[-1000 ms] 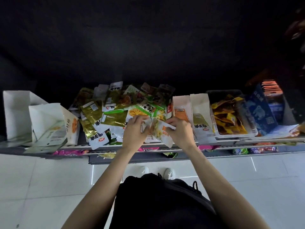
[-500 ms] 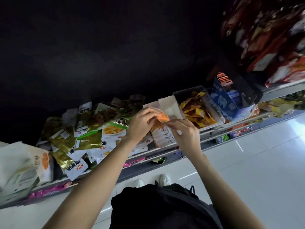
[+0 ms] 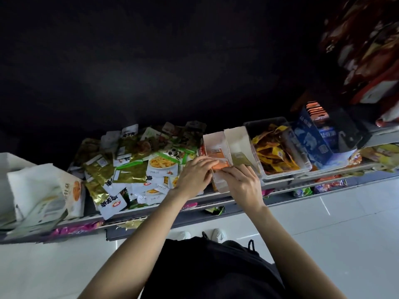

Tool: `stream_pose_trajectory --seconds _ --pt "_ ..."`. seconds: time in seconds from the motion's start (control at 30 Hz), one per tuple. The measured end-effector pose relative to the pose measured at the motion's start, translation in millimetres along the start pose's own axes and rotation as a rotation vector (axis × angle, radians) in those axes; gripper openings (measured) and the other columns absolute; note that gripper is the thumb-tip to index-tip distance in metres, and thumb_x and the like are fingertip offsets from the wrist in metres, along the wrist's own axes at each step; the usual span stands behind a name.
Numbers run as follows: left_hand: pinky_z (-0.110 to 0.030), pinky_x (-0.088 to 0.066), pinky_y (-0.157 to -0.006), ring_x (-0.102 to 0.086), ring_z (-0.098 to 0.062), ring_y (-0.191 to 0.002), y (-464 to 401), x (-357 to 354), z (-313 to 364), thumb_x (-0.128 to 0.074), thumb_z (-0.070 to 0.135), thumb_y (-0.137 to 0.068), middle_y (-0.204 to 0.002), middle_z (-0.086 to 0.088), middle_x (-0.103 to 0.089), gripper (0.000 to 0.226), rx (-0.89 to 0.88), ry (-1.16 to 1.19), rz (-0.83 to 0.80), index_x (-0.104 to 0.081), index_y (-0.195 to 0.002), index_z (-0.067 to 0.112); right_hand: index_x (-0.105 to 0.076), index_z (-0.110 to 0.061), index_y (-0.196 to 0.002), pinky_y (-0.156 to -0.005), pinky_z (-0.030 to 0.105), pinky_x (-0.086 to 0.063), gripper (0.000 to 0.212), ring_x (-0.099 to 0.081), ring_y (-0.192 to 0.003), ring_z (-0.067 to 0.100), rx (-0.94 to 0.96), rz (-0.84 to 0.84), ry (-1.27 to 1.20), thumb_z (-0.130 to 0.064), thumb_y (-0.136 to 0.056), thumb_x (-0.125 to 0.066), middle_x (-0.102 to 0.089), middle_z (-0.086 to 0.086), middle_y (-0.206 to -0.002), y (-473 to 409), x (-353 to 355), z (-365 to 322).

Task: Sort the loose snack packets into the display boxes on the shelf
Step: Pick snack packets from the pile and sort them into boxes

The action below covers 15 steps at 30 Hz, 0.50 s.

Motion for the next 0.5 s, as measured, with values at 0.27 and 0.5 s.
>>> stream_pose_trajectory --seconds 0.27,0.5 --pt "-0.031 -0.027 -0.106 -0.034 -0.011 -0.13 6.0 -8.1 -3.2 -0.046 0.023 -0.096 -0.139 0.01 -0.048 0.044 0.077 -0.026 0.037 -0.043 -0.14 0.026 -0.075 -0.016 -0.098 -0.089 0.04 -0.043 0.034 -0.059 -0.107 0.029 -0.09 -0.275 0.134 0.001 -0.075 -0.057 -0.07 -0.001 -0.109 1.8 -40.7 22.8" --pt "-0.026 -0.047 -0.083 -0.06 -0.008 -0.094 50.4 16.1 -25.0 -0.06 0.023 -0.089 -0.101 0.01 -0.067 0.025 0.153 0.131 0.326 -0.062 -0.114 0.021 -0.072 -0.01 -0.099 -0.085 0.039 -0.049 0.039 -0.06 -0.101 0.026 -0.234 -0.383 -0.134 -0.013 -0.082 -0.037 -0.07 0.004 -0.101 -7.2 -40.9 -10.8"
Point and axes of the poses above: each hand's wrist, its own y-axis away from the middle knuckle, its own x-axis out of the back of the hand, z = x × y, the point moved 7 cm from there along -y, towards the middle knuckle
